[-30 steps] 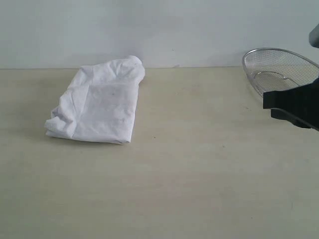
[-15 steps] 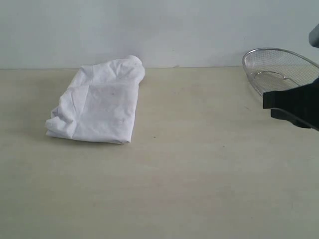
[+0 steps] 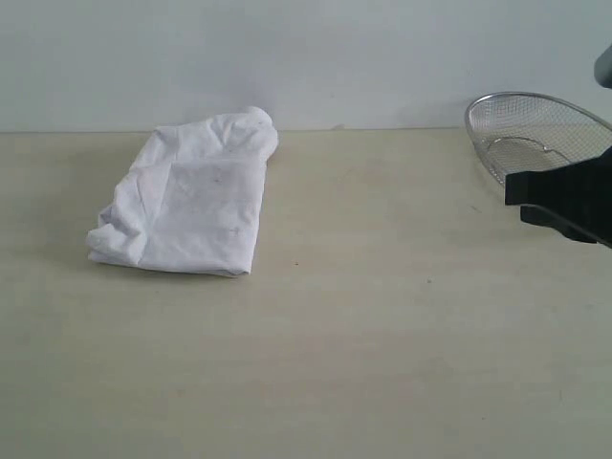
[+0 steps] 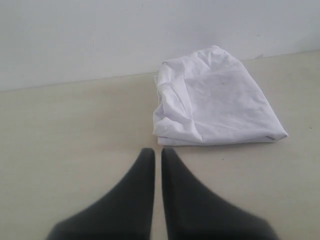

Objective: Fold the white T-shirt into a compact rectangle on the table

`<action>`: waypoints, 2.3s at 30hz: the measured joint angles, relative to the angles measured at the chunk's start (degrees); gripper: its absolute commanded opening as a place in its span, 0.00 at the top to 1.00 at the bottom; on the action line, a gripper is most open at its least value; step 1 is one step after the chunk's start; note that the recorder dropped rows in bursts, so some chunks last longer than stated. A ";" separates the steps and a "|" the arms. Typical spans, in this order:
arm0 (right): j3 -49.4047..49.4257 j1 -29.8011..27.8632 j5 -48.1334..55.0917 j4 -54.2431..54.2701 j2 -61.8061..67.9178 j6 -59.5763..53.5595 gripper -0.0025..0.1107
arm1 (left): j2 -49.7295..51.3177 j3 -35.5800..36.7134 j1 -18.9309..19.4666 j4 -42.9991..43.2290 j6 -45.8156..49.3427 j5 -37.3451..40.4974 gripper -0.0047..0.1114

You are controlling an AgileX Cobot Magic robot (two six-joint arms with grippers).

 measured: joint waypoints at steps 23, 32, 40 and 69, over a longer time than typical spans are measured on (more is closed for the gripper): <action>6.56 0.00 -9.61 -0.57 -12.79 -0.18 0.98 | 0.00 0.00 0.00 0.09 0.00 0.00 0.92; 25.55 0.00 -22.53 -0.46 -40.25 -0.18 0.98 | 0.00 0.00 0.00 0.09 0.00 0.00 0.92; 34.99 0.00 -23.42 -0.46 -54.96 -0.18 0.98 | 0.00 0.00 0.00 0.09 0.00 0.00 0.92; 35.92 0.00 -4.68 -33.99 -56.60 27.10 0.98 | 0.00 0.00 0.00 0.09 0.00 0.00 0.92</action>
